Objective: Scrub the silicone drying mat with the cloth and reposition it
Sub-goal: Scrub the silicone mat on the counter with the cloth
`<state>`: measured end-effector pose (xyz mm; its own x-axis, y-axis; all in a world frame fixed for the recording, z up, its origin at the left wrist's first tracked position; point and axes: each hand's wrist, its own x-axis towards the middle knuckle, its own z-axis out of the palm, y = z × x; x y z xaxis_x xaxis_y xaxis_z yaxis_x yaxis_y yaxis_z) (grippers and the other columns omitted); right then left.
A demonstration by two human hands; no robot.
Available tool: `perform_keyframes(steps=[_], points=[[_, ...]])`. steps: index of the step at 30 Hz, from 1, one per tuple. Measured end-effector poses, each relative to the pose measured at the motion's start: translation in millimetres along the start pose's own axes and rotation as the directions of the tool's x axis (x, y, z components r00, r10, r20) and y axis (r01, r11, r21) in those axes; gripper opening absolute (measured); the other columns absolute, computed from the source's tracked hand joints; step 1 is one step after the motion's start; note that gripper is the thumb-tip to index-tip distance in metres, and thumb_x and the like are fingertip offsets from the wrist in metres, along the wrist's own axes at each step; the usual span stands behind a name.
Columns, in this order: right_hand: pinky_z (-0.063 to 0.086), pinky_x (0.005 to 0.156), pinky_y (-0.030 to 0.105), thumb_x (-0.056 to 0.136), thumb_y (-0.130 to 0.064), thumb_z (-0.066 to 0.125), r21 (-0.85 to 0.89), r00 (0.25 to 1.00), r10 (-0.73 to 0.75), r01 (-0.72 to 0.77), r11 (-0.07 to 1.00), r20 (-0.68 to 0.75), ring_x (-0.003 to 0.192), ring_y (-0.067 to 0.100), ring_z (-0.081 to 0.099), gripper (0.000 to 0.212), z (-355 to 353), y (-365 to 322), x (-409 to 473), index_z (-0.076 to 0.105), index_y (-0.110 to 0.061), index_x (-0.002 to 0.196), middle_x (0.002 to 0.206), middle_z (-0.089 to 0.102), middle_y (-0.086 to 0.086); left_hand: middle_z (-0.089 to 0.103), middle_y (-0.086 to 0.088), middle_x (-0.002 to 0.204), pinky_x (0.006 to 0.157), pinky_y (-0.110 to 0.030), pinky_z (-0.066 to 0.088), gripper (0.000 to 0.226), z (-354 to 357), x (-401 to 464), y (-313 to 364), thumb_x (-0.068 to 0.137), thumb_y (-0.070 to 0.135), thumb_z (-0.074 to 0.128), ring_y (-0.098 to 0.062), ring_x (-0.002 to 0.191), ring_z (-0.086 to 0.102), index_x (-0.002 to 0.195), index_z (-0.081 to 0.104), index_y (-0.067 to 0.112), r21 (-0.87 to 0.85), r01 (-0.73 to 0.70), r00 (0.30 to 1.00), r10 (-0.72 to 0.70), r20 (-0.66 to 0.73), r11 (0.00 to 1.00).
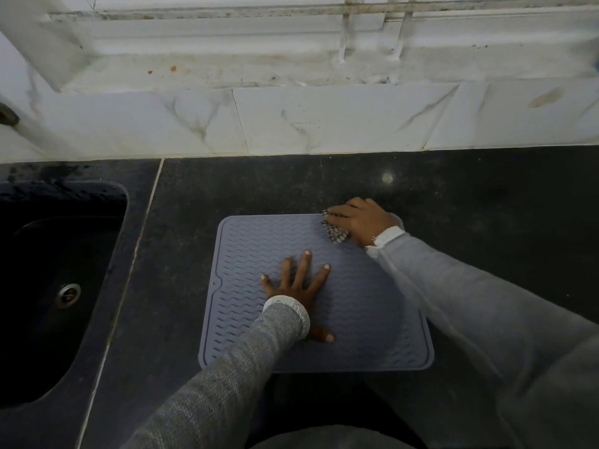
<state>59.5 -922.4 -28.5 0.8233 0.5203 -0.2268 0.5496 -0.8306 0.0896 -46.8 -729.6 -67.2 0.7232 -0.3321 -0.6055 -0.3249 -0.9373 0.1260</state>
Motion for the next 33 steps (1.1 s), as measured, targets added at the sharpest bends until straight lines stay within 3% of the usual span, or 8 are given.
perform_keyframes(steps=[4, 7, 11, 15, 19, 24, 28, 33], points=[[0.031, 0.105, 0.041, 0.089, -0.028, 0.058, 0.018, 0.998, -0.023, 0.022, 1.000, 0.056, 0.129, 0.030, 0.029, 0.059, 7, -32, 14, 0.031, -0.033, 0.141, 0.151, 0.026, 0.000, -0.053, 0.006, 0.135, 0.094, -0.078, -0.007, 0.134, 1, 1, 0, 0.047, 0.084, 0.062, -0.037, 0.134, -0.033, 0.126, -0.040, 0.050, 0.013, 0.002, 1.000, -0.003, 0.014, 1.000], [0.030, 0.104, 0.038, 0.089, -0.030, 0.058, -0.016, 1.000, -0.015, 0.016, 1.000, 0.025, 0.126, 0.028, 0.028, 0.062, 14, -18, -2, 0.027, -0.033, 0.143, 0.150, 0.026, -0.001, -0.054, 0.006, 0.134, 0.094, -0.078, -0.007, 0.134, 1, 1, 0, 0.047, 0.084, 0.063, -0.036, 0.134, -0.033, 0.125, -0.041, 0.050, 0.012, 0.005, 1.000, -0.005, 0.006, 1.000], [0.029, 0.103, 0.039, 0.090, -0.026, 0.054, -0.141, 0.993, -0.036, 0.051, 0.989, 0.110, 0.129, 0.026, 0.031, 0.055, 10, 12, -18, 0.034, -0.031, 0.140, 0.149, 0.031, -0.002, -0.053, 0.006, 0.135, 0.094, -0.078, -0.008, 0.134, -1, -1, 0, 0.047, 0.083, 0.064, -0.035, 0.133, -0.034, 0.126, -0.040, 0.050, 0.003, 0.000, 1.000, 0.000, 0.016, 1.000], [0.031, 0.103, 0.040, 0.087, -0.024, 0.058, -0.084, 0.997, -0.014, 0.021, 0.996, 0.079, 0.127, 0.025, 0.034, 0.051, -7, 4, -3, 0.043, -0.030, 0.135, 0.145, 0.038, -0.004, -0.052, 0.007, 0.136, 0.093, -0.077, -0.009, 0.134, 0, -1, 0, 0.047, 0.083, 0.064, -0.035, 0.134, -0.034, 0.127, -0.039, 0.050, -0.002, -0.002, 1.000, 0.002, 0.000, 1.000], [0.032, 0.105, 0.043, 0.092, -0.025, 0.050, -0.009, 0.999, -0.021, 0.021, 1.000, 0.048, 0.130, 0.030, 0.031, 0.052, -9, -36, 22, 0.033, -0.029, 0.141, 0.150, 0.029, 0.000, -0.053, 0.007, 0.135, 0.090, -0.077, -0.011, 0.134, 1, 2, -1, 0.046, 0.084, 0.063, -0.035, 0.133, -0.035, 0.125, -0.041, 0.051, -0.008, -0.008, 1.000, 0.008, 0.013, 1.000], [0.028, 0.106, 0.041, 0.090, -0.023, 0.055, -0.101, 0.994, -0.073, 0.081, 0.992, 0.077, 0.132, 0.029, 0.026, 0.063, 6, -25, 5, 0.023, -0.028, 0.145, 0.153, 0.021, 0.000, -0.054, 0.007, 0.134, 0.090, -0.077, -0.011, 0.134, 2, 2, -1, 0.046, 0.084, 0.063, -0.035, 0.133, -0.035, 0.124, -0.042, 0.051, -0.005, -0.001, 1.000, 0.001, 0.007, 1.000], [0.032, 0.101, 0.041, 0.089, -0.024, 0.057, -0.196, 0.989, -0.072, 0.097, 0.976, 0.132, 0.127, 0.028, 0.034, 0.055, 0, -3, -5, 0.035, -0.027, 0.140, 0.147, 0.034, 0.001, -0.054, 0.007, 0.134, 0.090, -0.077, -0.011, 0.135, 2, 1, 0, 0.046, 0.083, 0.064, -0.036, 0.133, -0.035, 0.125, -0.040, 0.051, -0.006, 0.001, 1.000, -0.001, 0.002, 1.000], [0.032, 0.100, 0.041, 0.091, -0.020, 0.052, -0.067, 0.997, -0.075, 0.076, 0.995, 0.017, 0.126, 0.028, 0.034, 0.048, -18, -31, 22, 0.040, -0.028, 0.137, 0.146, 0.037, -0.001, -0.052, 0.006, 0.136, 0.090, -0.078, -0.012, 0.134, 2, 2, 0, 0.046, 0.084, 0.063, -0.036, 0.133, -0.035, 0.126, -0.040, 0.051, -0.006, 0.000, 1.000, 0.000, -0.005, 1.000]])
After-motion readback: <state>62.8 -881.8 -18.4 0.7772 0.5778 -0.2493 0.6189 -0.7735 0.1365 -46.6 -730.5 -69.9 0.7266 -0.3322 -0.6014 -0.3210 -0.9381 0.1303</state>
